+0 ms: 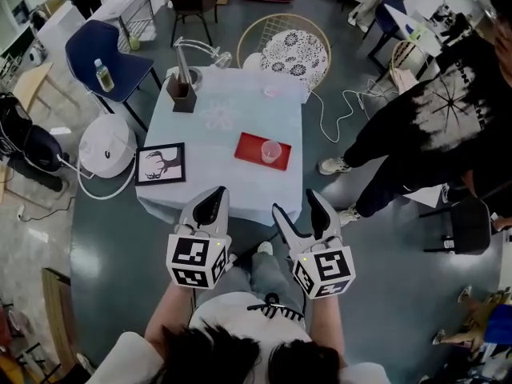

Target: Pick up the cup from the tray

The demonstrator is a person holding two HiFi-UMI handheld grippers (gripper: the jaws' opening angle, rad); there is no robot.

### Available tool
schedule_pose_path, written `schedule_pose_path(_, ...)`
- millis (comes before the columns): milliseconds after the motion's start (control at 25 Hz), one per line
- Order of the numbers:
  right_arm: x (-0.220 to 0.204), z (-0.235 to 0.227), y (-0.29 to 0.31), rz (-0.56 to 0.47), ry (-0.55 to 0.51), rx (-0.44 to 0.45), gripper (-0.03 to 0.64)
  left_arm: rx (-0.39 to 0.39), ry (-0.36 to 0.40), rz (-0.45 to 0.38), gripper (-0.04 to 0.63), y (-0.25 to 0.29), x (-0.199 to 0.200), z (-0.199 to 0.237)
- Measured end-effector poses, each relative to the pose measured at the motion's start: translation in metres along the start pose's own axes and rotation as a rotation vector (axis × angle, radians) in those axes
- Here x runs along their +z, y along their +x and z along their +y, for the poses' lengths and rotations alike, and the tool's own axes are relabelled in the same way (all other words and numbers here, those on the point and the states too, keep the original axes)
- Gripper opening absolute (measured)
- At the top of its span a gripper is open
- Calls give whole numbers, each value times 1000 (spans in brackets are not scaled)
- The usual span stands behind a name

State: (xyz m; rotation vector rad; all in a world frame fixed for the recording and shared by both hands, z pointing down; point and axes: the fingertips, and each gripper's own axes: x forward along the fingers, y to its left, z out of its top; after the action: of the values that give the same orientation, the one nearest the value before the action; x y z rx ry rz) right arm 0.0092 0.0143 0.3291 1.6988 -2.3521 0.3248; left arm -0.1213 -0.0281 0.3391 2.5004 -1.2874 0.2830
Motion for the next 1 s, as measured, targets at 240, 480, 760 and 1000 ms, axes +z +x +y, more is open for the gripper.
schedule_pose_path(240,-10,-22,36,38,9,4,342,9,0,13,0,30,4,10)
schedule_pose_path(480,-16,-53,75,1,38,28,348,54,-35,-35,0,67,16,23)
schedule_pose_path(760,-46,-80,124,21,14,40,374,85,-3,-8,0,119,-3,33)
schedule_pose_path(1000,-96,-100,170,82,35,3,391,112,-21,63,0,157,-41,52)
